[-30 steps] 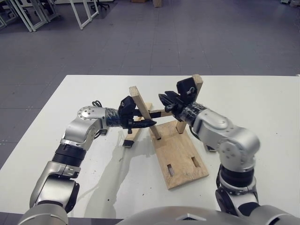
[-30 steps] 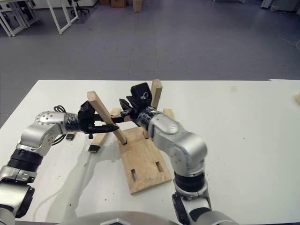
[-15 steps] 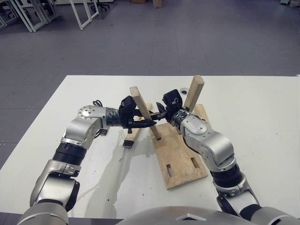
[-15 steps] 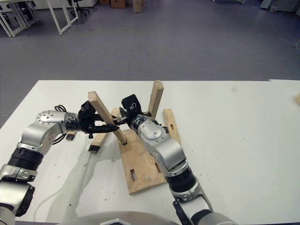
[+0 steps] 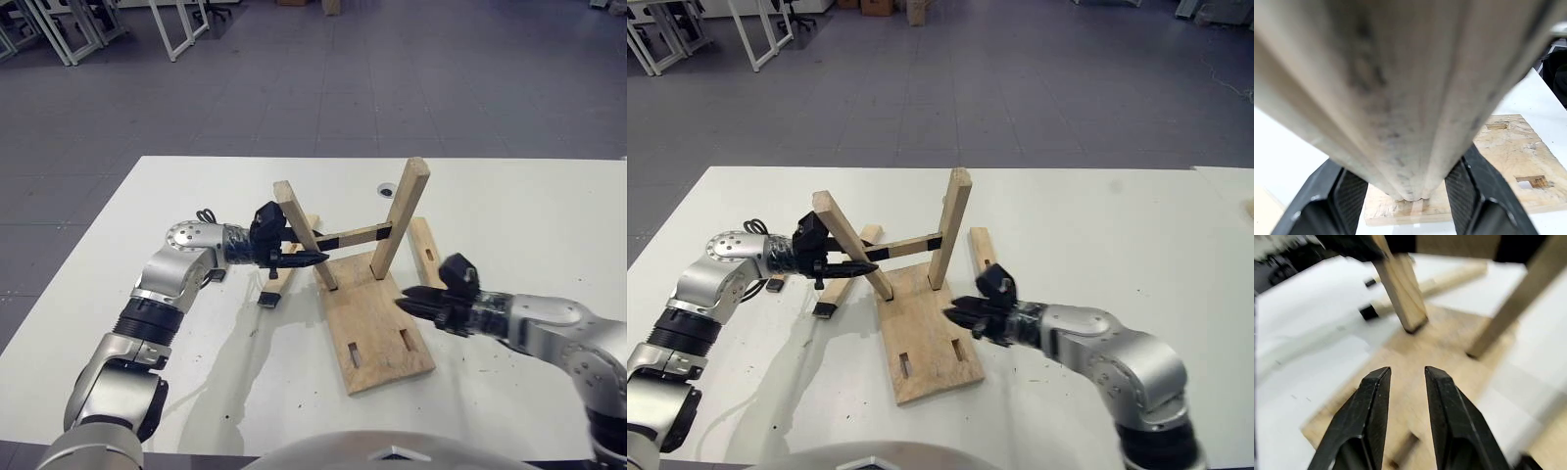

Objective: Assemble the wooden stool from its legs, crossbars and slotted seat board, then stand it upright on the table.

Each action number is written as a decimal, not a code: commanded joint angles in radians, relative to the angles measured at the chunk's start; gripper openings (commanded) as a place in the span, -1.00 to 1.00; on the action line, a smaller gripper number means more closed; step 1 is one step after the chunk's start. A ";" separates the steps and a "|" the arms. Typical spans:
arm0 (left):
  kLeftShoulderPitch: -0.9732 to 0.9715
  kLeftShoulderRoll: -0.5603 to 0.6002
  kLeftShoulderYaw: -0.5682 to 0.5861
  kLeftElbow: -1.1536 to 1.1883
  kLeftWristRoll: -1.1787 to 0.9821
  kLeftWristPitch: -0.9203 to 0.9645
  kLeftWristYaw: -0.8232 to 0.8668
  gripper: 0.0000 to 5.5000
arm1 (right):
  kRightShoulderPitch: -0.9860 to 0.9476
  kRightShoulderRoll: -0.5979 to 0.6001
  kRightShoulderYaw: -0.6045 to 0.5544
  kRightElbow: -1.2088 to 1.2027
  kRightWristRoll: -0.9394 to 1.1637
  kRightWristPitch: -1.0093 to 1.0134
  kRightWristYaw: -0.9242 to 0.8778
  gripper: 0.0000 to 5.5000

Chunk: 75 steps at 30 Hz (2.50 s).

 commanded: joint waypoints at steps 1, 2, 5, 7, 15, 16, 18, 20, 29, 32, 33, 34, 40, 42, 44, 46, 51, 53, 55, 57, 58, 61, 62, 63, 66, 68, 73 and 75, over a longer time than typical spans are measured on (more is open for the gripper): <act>0.101 0.077 -0.180 0.068 0.305 0.040 0.060 -0.25 | -0.158 0.092 -0.088 0.274 -0.258 -0.108 -0.331 -0.54; 0.108 0.079 -0.180 0.063 0.299 0.041 0.060 -0.25 | -0.184 0.125 -0.083 0.304 -0.286 -0.125 -0.374 -0.54; 0.118 0.082 -0.188 0.074 0.294 0.028 0.052 -0.25 | -0.283 0.331 0.072 0.308 -0.276 -0.192 -0.390 -0.54; 0.110 0.082 -0.199 0.084 0.295 0.019 0.033 -0.25 | -0.303 0.483 0.214 0.190 -0.167 -0.188 -0.309 -0.54; 0.022 0.025 -0.215 0.216 0.303 -0.125 0.000 -0.25 | -0.219 0.396 0.296 0.040 -0.107 -0.043 -0.189 -0.54; 0.008 0.000 -0.190 0.262 0.288 -0.183 -0.003 -0.25 | -0.187 0.263 0.288 0.021 -0.088 -0.029 -0.094 -0.54; -0.011 -0.033 -0.157 0.317 0.251 -0.280 -0.041 -0.25 | -0.127 0.026 0.282 0.007 -0.077 -0.058 0.096 -0.54; -0.040 -0.055 -0.144 0.350 0.242 -0.378 -0.076 -0.25 | -0.099 -0.113 0.263 0.030 -0.076 -0.122 0.247 -0.54; -0.243 -0.134 -0.138 0.473 0.239 -0.577 -0.217 -0.25 | -0.110 -0.108 0.433 0.162 -0.213 -0.371 0.428 -0.54; -0.264 -0.154 -0.128 0.497 0.243 -0.596 -0.204 -0.25 | -0.087 -0.095 0.463 0.171 -0.239 -0.405 0.423 -0.54; -0.268 -0.161 -0.122 0.506 0.247 -0.603 -0.196 -0.25 | -0.078 -0.092 0.469 0.172 -0.243 -0.412 0.419 -0.54; -0.271 -0.167 -0.118 0.516 0.250 -0.610 -0.192 -0.13 | -0.069 -0.092 0.475 0.173 -0.249 -0.420 0.415 -0.56; -0.312 -0.185 -0.071 0.599 0.316 -0.650 -0.203 0.29 | -0.027 -0.084 0.485 0.185 -0.283 -0.445 0.383 -0.56; -0.335 -0.166 -0.076 0.641 0.360 -0.668 -0.236 0.40 | -0.016 -0.074 0.482 0.184 -0.288 -0.445 0.368 -0.56; -0.353 -0.142 -0.069 0.677 0.392 -0.669 -0.257 0.53 | -0.010 -0.061 0.482 0.185 -0.294 -0.446 0.349 -0.56; -0.357 -0.105 -0.051 0.673 0.399 -0.619 -0.288 0.63 | -0.010 -0.044 0.474 0.192 -0.296 -0.443 0.329 -0.56; -0.330 0.039 0.060 0.483 0.430 -0.292 -0.101 0.91 | -0.007 -0.005 0.441 0.194 -0.289 -0.413 0.279 -0.27; -0.297 0.048 0.224 0.256 0.354 0.036 0.125 0.91 | 0.006 0.002 0.431 0.191 -0.295 -0.410 0.259 -0.19; -0.282 0.002 0.365 0.021 0.277 0.325 0.314 0.91 | 0.027 0.001 0.422 0.182 -0.294 -0.406 0.246 -0.19; -0.321 -0.109 0.491 -0.165 0.200 0.548 0.513 0.91 | 0.049 -0.005 0.417 0.178 -0.298 -0.393 0.230 -0.19; -0.354 -0.197 0.551 -0.256 0.155 0.658 0.618 0.91 | 0.059 -0.006 0.417 0.179 -0.304 -0.382 0.218 -0.19; -0.434 -0.427 0.663 -0.437 0.034 0.921 0.816 0.91 | 0.064 -0.007 0.422 0.185 -0.314 -0.366 0.197 -0.19; -0.458 -0.498 0.688 -0.476 0.000 0.991 0.862 0.91 | 0.064 -0.005 0.424 0.188 -0.315 -0.365 0.192 -0.19; -0.476 -0.550 0.701 -0.502 -0.020 1.039 0.901 0.91 | 0.066 -0.003 0.426 0.188 -0.316 -0.364 0.186 -0.19; -0.481 -0.617 0.713 -0.534 -0.031 1.121 0.991 0.91 | 0.067 0.001 0.433 0.183 -0.313 -0.357 0.172 -0.19; -0.480 -0.633 0.714 -0.541 -0.043 1.140 1.024 0.91 | 0.062 0.007 0.436 0.183 -0.309 -0.352 0.163 -0.19; -0.672 -0.605 0.736 -0.561 -0.070 0.817 1.039 0.91 | 0.051 0.025 0.428 0.187 -0.307 -0.347 0.145 -0.19; -0.668 -0.595 0.722 -0.561 -0.090 0.822 1.055 0.77 | 0.054 0.024 0.427 0.184 -0.309 -0.347 0.145 -0.18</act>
